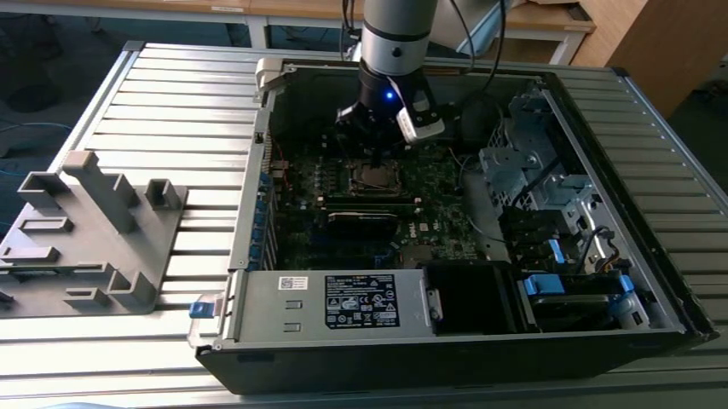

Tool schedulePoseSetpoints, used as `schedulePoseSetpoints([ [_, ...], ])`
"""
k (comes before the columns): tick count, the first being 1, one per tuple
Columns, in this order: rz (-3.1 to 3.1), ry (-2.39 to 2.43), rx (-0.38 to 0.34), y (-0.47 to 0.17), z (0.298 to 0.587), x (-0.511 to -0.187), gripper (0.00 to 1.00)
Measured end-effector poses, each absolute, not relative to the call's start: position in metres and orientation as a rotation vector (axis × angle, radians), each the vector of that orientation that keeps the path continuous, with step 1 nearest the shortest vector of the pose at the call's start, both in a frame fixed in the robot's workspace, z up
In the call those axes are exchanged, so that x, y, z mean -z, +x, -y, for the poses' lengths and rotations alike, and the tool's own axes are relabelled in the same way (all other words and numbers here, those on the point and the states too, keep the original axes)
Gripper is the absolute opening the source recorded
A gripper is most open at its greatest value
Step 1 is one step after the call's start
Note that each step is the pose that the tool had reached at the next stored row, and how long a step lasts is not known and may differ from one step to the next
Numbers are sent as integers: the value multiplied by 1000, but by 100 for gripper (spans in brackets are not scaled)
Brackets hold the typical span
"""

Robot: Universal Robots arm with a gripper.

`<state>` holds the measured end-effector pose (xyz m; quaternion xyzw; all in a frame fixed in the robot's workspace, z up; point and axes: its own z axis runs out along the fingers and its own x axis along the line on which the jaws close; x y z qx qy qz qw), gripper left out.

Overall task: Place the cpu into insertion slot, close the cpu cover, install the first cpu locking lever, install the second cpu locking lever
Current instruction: 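Install the first cpu locking lever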

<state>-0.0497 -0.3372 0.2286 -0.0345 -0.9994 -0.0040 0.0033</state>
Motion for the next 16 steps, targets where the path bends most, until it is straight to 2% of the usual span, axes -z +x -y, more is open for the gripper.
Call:
schedulePoseSetpoints([
  [16,3133,-108,13,-52,337,-230,11],
])
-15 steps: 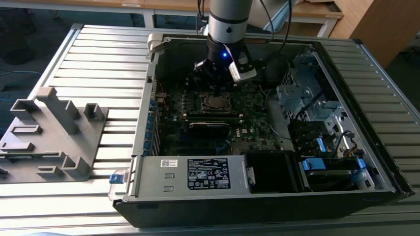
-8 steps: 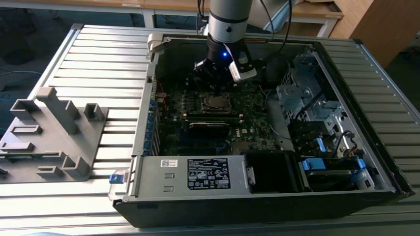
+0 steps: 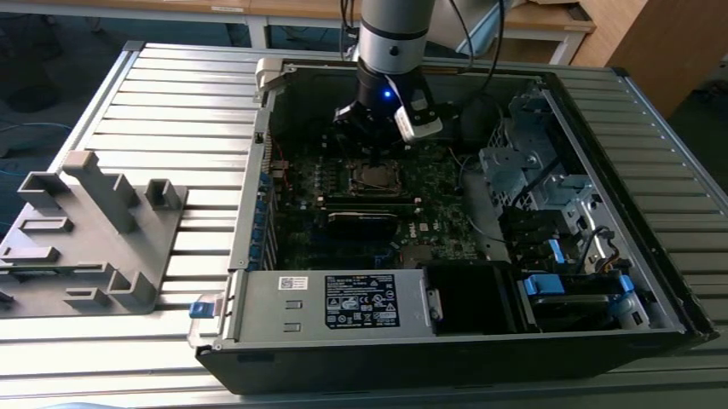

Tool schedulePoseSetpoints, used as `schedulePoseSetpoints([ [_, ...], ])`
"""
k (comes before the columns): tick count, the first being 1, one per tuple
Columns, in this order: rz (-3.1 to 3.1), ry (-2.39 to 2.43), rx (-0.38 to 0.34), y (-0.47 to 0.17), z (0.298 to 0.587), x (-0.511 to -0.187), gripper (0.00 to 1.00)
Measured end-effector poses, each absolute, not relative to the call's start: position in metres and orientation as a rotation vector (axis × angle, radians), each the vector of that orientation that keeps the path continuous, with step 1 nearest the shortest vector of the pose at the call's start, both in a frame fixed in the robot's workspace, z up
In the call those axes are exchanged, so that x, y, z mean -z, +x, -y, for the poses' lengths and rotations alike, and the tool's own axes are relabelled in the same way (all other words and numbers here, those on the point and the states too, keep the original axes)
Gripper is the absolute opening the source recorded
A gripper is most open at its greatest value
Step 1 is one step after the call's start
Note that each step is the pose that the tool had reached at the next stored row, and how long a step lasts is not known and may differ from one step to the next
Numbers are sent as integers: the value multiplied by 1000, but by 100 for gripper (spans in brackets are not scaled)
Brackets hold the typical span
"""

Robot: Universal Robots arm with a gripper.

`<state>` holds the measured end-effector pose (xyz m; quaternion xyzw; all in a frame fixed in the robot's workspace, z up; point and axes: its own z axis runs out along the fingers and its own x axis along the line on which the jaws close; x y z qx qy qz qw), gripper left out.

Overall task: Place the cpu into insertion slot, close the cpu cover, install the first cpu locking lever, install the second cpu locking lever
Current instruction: 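Install the first cpu locking lever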

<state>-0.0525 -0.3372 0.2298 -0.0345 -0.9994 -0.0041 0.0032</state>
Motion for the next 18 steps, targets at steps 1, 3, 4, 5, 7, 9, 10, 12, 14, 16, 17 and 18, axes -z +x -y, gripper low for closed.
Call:
schedulePoseSetpoints([
  [1,3133,-108,13,-52,337,-230,11],
  [3,3133,-108,13,-53,337,-230,11],
  [4,3133,-108,13,-53,337,-230,11],
  [5,3133,-108,13,-53,337,-230,11],
  [7,3133,-108,13,-53,337,-231,11],
  [9,3133,-108,13,-53,337,-231,11],
  [10,3133,-108,13,-53,337,-232,11],
  [12,3133,-108,13,-53,337,-232,11],
  [14,3133,-108,13,-53,337,-232,11],
  [16,3133,-108,13,-54,337,-232,11],
  [17,3133,-108,13,-55,337,-232,11],
  [18,3133,-108,13,-55,337,-232,11],
])
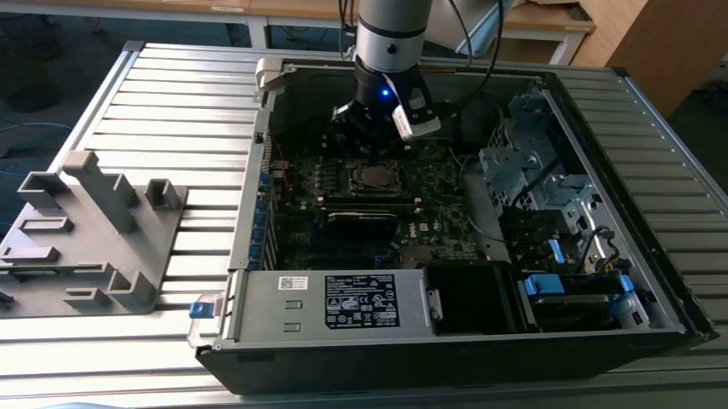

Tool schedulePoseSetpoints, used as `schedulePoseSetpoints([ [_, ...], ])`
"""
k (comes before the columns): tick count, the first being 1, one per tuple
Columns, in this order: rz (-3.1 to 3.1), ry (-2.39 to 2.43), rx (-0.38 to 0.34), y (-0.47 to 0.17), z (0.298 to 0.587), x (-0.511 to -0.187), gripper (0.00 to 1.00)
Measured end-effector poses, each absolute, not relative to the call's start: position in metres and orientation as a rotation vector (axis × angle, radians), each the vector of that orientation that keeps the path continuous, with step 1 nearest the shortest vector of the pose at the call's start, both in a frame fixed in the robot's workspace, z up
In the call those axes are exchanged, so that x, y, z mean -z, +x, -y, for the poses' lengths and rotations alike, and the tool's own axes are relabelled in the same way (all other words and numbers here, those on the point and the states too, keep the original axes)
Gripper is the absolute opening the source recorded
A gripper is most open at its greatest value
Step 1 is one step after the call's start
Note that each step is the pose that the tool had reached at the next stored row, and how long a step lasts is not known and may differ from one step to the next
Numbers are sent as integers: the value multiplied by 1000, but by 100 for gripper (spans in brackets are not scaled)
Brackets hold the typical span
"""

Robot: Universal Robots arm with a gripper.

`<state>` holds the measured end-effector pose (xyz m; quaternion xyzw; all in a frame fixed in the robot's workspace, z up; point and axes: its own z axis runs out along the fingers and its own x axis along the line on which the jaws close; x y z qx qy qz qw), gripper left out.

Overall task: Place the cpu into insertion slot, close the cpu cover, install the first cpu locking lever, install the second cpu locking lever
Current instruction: 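Install the first cpu locking lever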

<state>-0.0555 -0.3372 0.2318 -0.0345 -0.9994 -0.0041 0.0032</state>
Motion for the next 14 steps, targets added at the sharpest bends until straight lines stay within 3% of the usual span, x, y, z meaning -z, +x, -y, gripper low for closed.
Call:
schedulePoseSetpoints([
  [14,3133,-108,13,-61,337,-233,11],
])
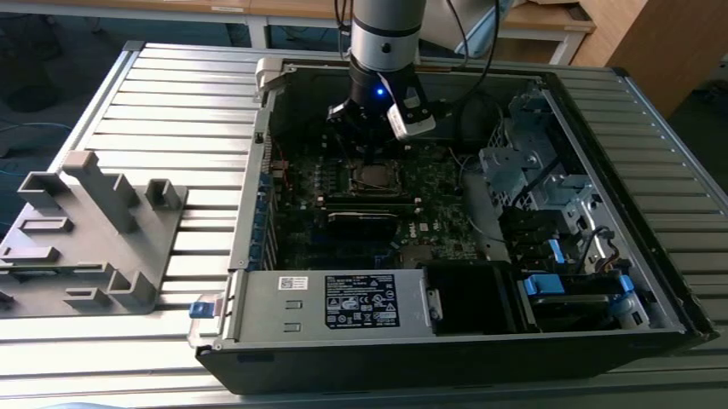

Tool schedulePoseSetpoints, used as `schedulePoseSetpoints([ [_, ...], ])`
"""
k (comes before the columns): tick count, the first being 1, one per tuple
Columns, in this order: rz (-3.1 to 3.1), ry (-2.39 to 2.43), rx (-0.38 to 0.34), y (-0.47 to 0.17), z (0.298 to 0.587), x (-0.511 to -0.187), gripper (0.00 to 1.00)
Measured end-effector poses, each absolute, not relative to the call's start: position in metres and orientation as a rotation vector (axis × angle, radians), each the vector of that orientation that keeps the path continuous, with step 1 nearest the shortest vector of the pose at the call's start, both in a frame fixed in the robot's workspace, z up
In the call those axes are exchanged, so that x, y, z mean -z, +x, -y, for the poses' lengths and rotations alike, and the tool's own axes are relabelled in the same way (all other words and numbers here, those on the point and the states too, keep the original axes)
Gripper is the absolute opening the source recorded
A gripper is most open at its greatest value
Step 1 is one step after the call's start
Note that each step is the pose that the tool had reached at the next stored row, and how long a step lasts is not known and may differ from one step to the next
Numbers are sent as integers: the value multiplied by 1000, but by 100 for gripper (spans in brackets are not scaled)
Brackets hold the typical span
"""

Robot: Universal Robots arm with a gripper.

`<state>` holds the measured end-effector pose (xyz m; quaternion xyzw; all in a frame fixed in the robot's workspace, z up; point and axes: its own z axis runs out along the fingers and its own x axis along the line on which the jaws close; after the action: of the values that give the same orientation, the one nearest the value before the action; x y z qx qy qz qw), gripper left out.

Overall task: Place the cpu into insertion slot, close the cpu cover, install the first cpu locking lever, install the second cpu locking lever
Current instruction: 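Install the first cpu locking lever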

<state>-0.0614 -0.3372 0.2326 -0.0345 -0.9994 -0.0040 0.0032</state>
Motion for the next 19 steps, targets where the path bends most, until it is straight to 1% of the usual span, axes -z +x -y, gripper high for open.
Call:
schedulePoseSetpoints([
  [19,3133,-108,13,-76,337,-232,11],
])
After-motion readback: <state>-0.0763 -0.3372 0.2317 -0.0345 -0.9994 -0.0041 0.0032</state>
